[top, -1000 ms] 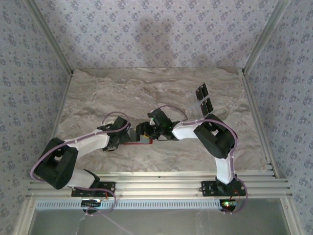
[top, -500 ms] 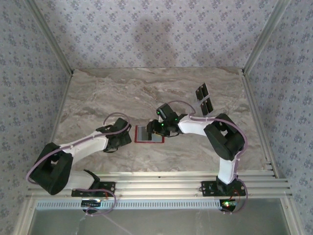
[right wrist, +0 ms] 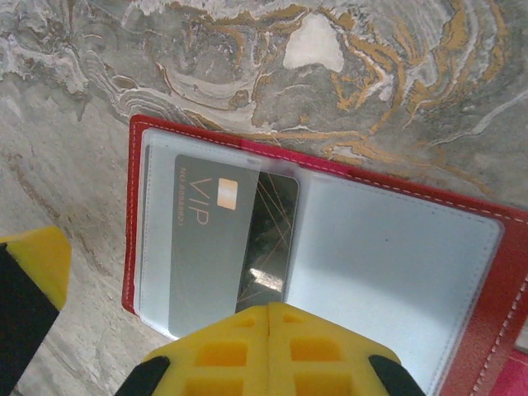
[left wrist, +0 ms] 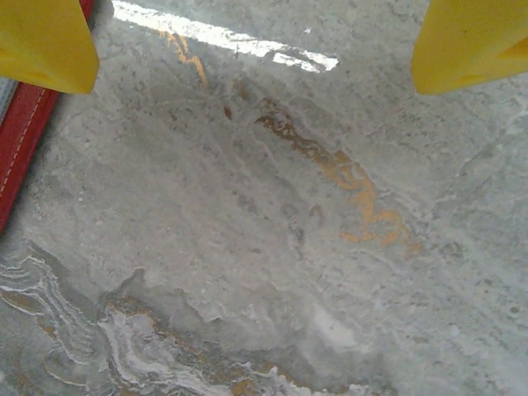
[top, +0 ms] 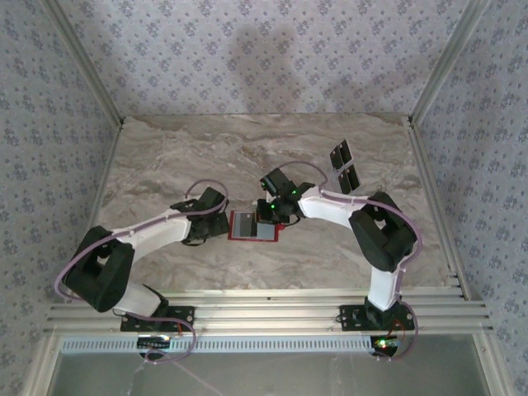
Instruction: Put the credit cards into the card holder
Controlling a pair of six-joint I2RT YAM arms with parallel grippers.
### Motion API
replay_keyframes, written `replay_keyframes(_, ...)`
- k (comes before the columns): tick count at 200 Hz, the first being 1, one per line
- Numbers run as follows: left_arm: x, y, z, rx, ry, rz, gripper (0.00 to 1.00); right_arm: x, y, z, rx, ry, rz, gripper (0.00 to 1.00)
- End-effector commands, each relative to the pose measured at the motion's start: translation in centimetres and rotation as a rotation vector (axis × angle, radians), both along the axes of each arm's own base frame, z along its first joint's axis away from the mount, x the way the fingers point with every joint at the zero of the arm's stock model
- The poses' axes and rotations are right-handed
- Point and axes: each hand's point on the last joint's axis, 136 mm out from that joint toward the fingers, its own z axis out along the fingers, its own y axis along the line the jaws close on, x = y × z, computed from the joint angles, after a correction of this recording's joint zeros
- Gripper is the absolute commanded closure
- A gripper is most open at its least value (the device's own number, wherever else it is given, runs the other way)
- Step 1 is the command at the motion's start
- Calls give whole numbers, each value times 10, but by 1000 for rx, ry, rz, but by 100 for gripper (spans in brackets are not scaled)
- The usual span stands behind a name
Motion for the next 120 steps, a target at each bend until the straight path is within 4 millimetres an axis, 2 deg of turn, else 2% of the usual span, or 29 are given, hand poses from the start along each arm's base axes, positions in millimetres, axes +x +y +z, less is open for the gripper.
replay_keyframes(1,5,-3,2,31,11,-33,2,1,1,-5,-43,6,18,98)
replay_keyframes(120,-3,-2,-30,69,103,-37,3,-5,10,-31,-67,56,33,100)
